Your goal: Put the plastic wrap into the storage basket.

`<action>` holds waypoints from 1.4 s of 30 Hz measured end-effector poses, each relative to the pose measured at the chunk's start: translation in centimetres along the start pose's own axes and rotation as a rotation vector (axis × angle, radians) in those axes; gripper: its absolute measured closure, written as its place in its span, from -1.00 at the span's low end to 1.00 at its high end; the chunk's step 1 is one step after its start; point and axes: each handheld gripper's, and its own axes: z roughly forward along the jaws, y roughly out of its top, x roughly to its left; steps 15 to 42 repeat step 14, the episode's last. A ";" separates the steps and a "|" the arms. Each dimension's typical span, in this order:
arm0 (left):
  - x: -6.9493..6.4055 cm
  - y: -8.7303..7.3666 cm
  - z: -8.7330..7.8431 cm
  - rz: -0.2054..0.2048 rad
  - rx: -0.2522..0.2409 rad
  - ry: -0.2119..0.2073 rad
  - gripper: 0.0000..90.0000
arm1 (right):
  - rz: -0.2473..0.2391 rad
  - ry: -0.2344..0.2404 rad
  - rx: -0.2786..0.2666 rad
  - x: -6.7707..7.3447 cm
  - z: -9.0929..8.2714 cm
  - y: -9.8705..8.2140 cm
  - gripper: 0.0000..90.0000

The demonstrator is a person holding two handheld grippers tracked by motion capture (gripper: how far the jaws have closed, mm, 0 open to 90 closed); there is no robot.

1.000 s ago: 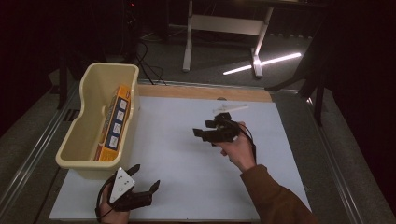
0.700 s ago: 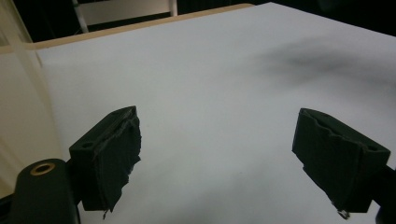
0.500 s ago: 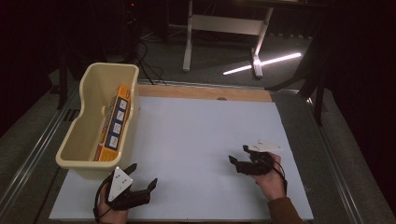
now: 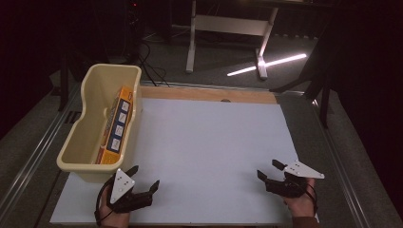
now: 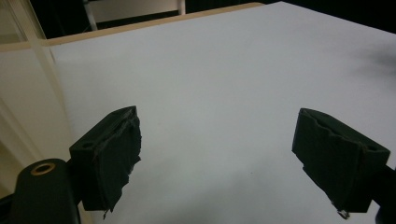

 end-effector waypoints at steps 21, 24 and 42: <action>-0.1 0.0 0.4 0.004 0.014 0.000 -0.66 | -0.065 0.011 -0.008 0.8 0.4 0.1 -0.48; -0.1 0.0 0.4 0.004 0.014 0.000 -0.66 | -0.065 0.011 -0.008 0.8 0.4 0.1 -0.48; -0.1 0.0 0.4 0.004 0.014 0.000 -0.66 | -0.065 0.011 -0.008 0.8 0.4 0.1 -0.48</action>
